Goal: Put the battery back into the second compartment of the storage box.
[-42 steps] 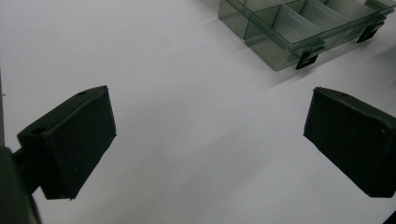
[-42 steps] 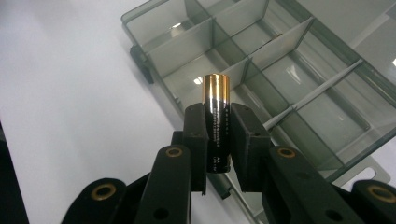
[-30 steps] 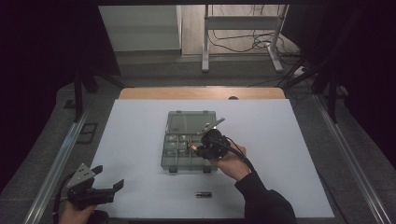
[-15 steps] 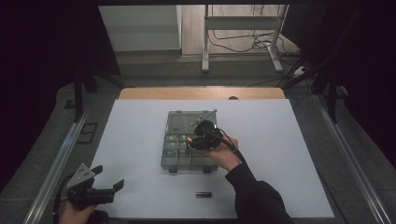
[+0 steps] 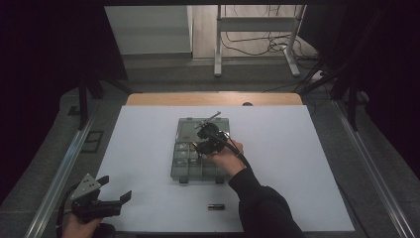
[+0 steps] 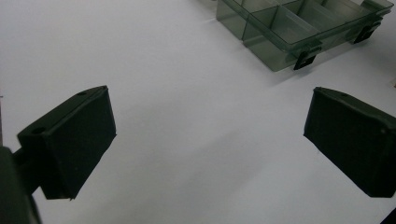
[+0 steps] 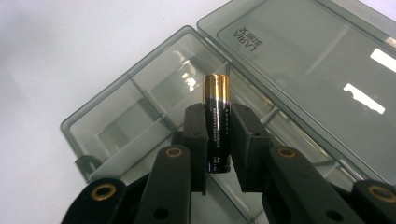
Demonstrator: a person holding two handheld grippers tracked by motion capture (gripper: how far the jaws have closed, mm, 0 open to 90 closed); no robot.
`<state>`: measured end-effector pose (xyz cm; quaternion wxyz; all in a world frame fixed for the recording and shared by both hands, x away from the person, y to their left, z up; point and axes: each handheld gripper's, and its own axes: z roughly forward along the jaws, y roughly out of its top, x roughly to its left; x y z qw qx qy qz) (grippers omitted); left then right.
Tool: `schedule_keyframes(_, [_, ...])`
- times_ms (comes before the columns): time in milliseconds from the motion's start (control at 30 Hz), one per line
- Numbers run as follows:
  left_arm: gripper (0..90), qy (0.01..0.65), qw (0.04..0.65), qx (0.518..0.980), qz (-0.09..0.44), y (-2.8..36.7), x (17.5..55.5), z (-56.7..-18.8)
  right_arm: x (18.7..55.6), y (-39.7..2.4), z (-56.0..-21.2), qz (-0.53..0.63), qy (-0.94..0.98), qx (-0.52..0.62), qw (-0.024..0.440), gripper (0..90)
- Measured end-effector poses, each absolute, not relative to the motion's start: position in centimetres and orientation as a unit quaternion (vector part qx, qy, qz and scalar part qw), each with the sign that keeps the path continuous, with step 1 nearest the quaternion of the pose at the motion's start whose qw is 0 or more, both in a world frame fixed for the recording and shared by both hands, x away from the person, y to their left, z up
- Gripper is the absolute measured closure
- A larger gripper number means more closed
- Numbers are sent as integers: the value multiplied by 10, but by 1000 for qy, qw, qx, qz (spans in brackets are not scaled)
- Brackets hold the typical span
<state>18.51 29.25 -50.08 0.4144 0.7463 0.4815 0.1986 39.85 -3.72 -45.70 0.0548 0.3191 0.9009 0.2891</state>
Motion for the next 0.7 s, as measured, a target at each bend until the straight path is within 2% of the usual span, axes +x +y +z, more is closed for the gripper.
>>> schedule_keyframes(267, [25,481,416,746,198,293,185,-501,404,-24,-467,274,901,331,59,770])
schedule_keyframes(633, [26,481,415,747,198,293,185,-501,397,-32,-456,294,902,307,81,426])
schedule_keyframes(700, [26,481,415,747,198,293,185,-501,396,-33,-455,293,904,302,81,404])
